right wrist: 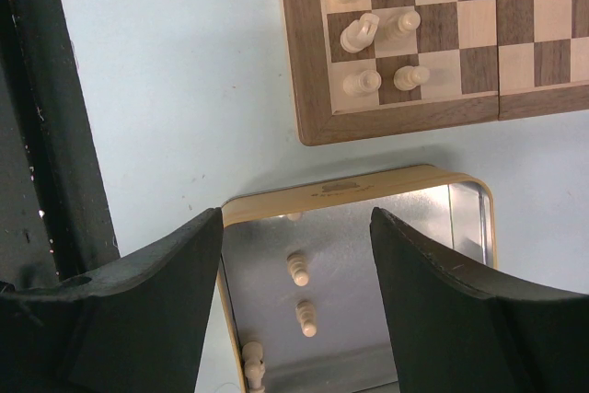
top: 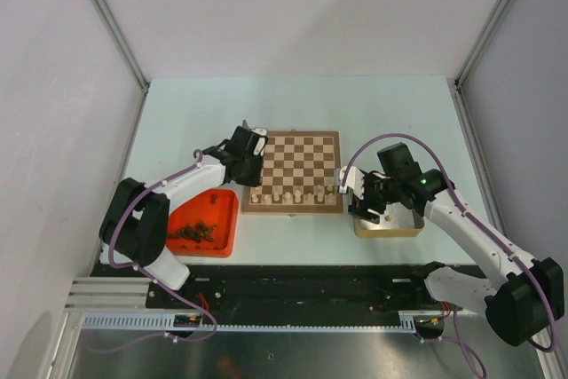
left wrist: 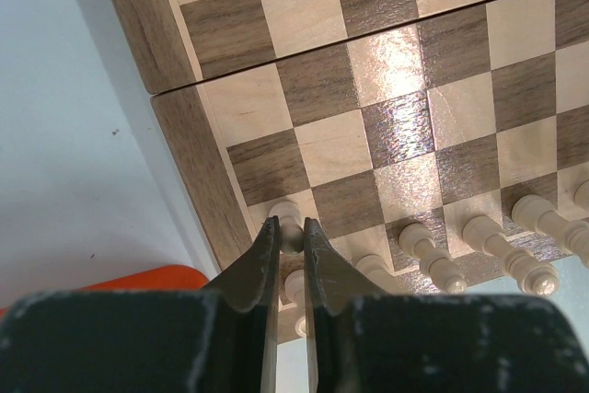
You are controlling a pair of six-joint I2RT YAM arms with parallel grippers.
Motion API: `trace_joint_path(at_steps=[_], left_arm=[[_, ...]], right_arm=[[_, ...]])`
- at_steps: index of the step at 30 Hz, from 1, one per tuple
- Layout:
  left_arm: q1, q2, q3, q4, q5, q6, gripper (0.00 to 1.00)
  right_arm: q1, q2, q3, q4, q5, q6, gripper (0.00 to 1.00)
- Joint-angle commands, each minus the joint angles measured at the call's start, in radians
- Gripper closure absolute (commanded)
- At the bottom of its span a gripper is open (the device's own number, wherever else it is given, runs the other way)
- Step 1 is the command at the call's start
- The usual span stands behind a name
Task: Set up the chess pieces on the board
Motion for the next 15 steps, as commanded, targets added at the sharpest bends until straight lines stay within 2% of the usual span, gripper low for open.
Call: trace_joint_path(at_steps=[1,15], left_arm=[[-0.007,-0.005,0.016,0.006,-0.003,-0.013,0.89],[-0.005,-0.024,0.0,0.006,0.005,-0.018,0.92]], right_arm=[[0.004,0.003,0.028,-0.002,0.006,-0.008,0.3],[0.004,0.005,0.028,-0.003,0.005,-0.01,0.3]])
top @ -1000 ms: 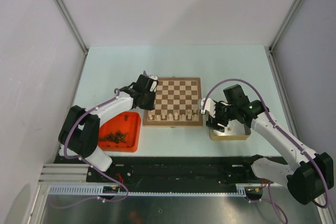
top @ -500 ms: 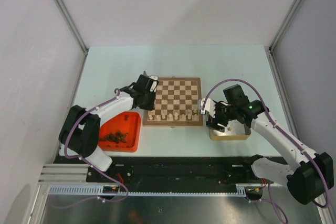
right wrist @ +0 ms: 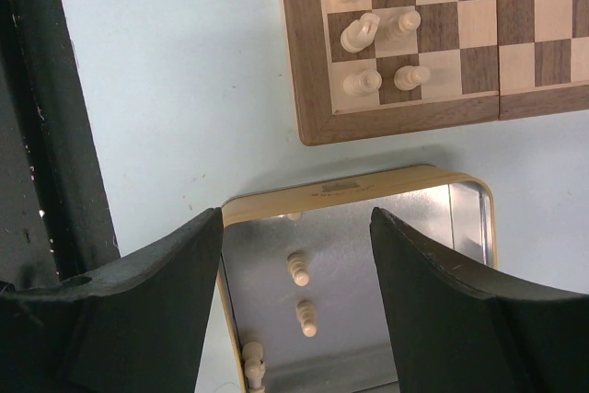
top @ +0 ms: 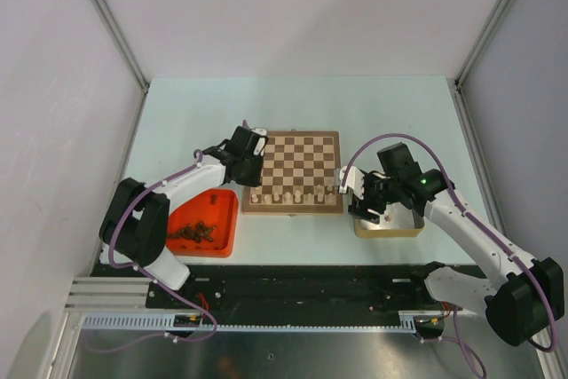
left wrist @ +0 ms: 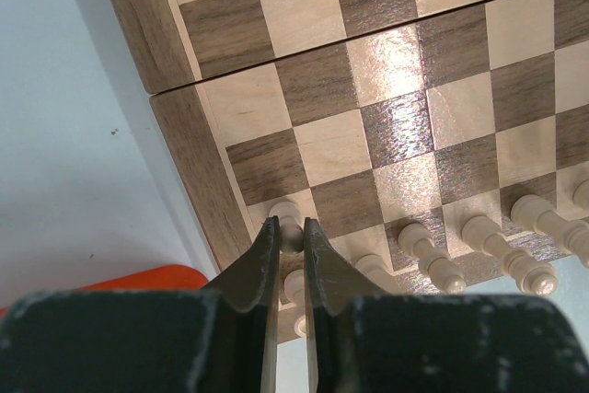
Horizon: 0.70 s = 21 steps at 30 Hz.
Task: Set up the chess pieces on the board
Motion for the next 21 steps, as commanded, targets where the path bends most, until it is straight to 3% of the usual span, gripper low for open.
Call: trace_joint_path(at_steps=[1,17,21], left_arm=[[-0.006,-0.022,0.0,0.006,0.006,-0.015,0.92],[-0.004,-0.027,-0.015,0.001,0.008,-0.018,0.92],[-0.004,-0.028,-0.012,-0.001,0.005,-0.02,0.86]], right_arm=[[0.003,0.003,0.028,-0.004,0.005,-0.009,0.3],[0.003,0.008,0.028,-0.004,0.006,-0.009,0.3],[0.003,0.011,0.028,-0.006,0.005,-0.011,0.3]])
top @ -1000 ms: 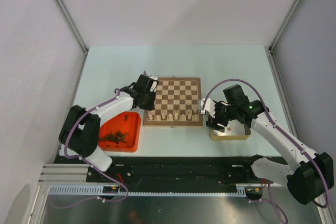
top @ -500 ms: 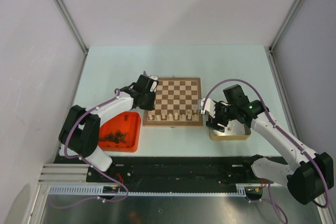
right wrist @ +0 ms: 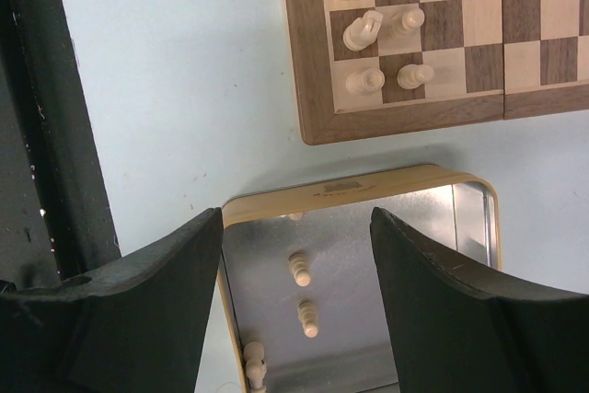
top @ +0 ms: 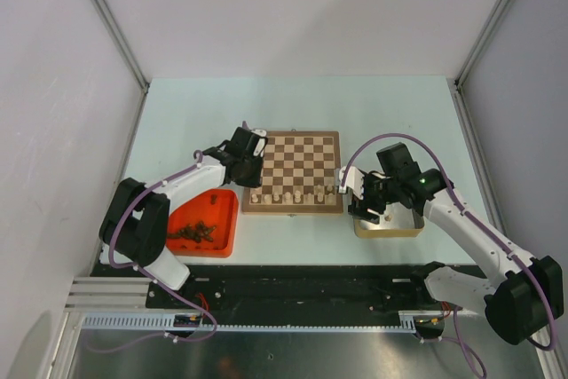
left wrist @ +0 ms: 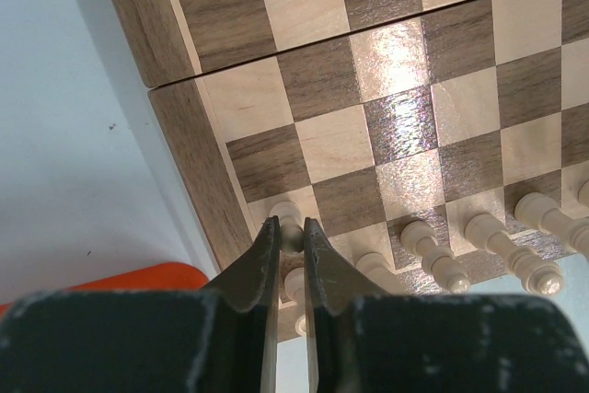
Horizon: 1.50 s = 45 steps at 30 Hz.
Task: Set up the chess pieces on the board
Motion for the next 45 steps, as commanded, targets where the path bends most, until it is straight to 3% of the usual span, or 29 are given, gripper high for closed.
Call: trace_joint_path(at_steps=[1,8,16,24,29,34,35,37,42,45], left_arm=[[-0.004,-0.028,-0.003,0.0,0.003,-0.015,0.84],[-0.004,-0.039,0.004,-0.004,-0.009,-0.018,0.64],[-0.004,-0.089,0.033,-0.021,-0.029,-0.021,0.57],[-0.004,-0.227,0.055,-0.035,-0.046,0.002,0.41],[0.005,-0.367,0.066,-0.034,-0.036,0.04,0.23],[0.045,-0.477,0.069,-0.027,0.045,0.102,0.08],[0.066,-0.505,0.067,-0.027,0.061,0.11,0.02],[0.098,-0.535,0.06,-0.027,0.105,0.126,0.0],[0.134,-0.624,0.017,-0.024,0.132,0.157,0.0],[0.135,-0.657,-0.023,-0.02,0.115,0.182,0.0]], right_arm=[[0.005,0.002,0.028,-0.003,0.006,-0.011,0.3],[0.003,0.002,0.028,-0.005,0.006,-0.011,0.3],[0.005,0.003,0.028,-0.003,0.006,-0.011,0.3],[-0.024,-0.014,0.029,0.028,-0.014,0.033,0.29],[-0.127,-0.017,0.068,0.04,-0.06,0.115,0.28],[-0.254,-0.021,0.117,0.043,-0.105,0.19,0.19],[-0.298,-0.023,0.129,0.041,-0.113,0.201,0.17],[-0.337,-0.036,0.141,0.049,-0.122,0.244,0.0],[-0.469,-0.052,0.155,0.093,-0.145,0.429,0.0],[-0.533,-0.034,0.155,0.075,-0.193,0.422,0.0]])
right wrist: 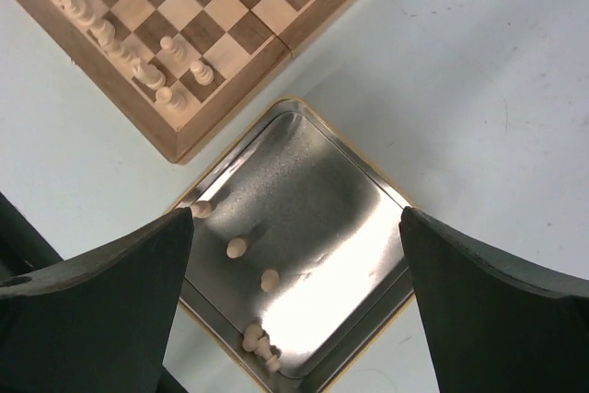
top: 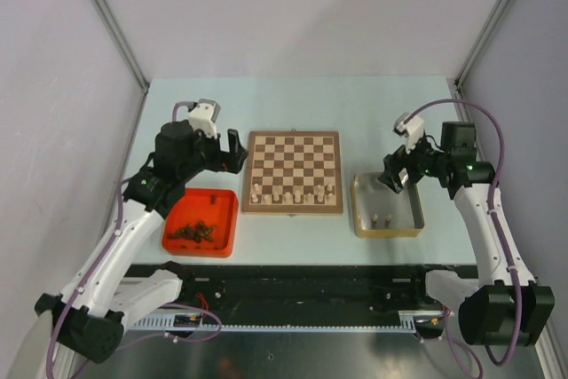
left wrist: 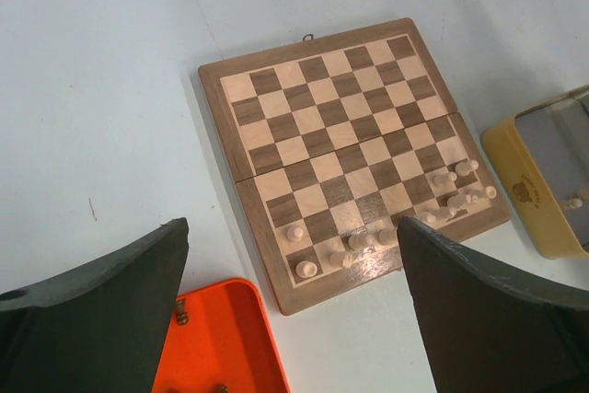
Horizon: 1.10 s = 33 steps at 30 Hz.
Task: Set up the chess pieces on the board
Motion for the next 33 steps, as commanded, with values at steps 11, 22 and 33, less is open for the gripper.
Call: trace_joint_path(at_steps=[11,22,33], left_arm=[[0.01,-0.161,-0.186,0.053,-0.025,0.104,0.0],[0.008,-0.196,-0.201,0.062,-0.024,0.104,0.0],[0.011,-0.185,-0.203,0.063,-0.024,0.107,0.0]], right_arm=[[-0.19,0.085,0.036,-0.113,-0.136,-0.042,0.01],[-0.215,0.181,0.03,-0.134,-0.091,-0.15,0.16],[-0.04,0.267,-0.03,-0.16,0.076,-0.279,0.4]])
